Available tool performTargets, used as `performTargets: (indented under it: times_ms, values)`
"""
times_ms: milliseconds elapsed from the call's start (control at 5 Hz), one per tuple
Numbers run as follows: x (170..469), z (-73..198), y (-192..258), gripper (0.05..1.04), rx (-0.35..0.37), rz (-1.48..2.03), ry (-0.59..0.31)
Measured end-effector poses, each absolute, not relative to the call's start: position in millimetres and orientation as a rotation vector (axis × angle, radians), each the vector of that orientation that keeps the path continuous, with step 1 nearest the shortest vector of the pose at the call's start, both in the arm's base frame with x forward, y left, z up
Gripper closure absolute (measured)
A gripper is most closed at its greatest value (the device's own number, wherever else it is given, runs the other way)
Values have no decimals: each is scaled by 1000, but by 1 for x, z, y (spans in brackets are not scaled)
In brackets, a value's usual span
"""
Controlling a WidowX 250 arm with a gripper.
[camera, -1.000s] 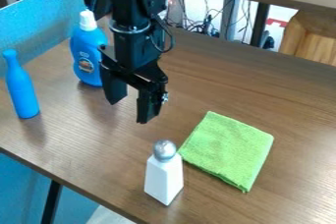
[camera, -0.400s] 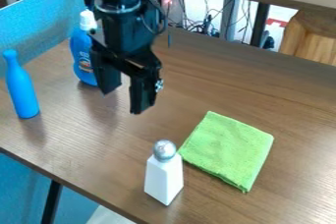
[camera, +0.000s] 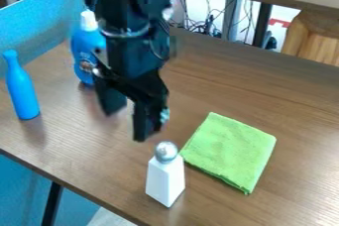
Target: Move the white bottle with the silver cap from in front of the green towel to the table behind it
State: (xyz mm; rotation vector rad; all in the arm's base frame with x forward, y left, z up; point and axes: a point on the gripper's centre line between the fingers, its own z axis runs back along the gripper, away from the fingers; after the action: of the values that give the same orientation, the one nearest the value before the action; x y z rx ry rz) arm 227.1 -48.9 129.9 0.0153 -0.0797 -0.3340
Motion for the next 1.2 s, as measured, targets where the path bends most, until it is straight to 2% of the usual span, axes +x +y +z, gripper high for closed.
performTargets:
  times_ms: [400,800,1200]
  values:
    - [216,103,-84,83,43,-406,-1]
    - [225,87,-87,83,116,-359,58]
    - [237,77,-88,83,152,-345,109]
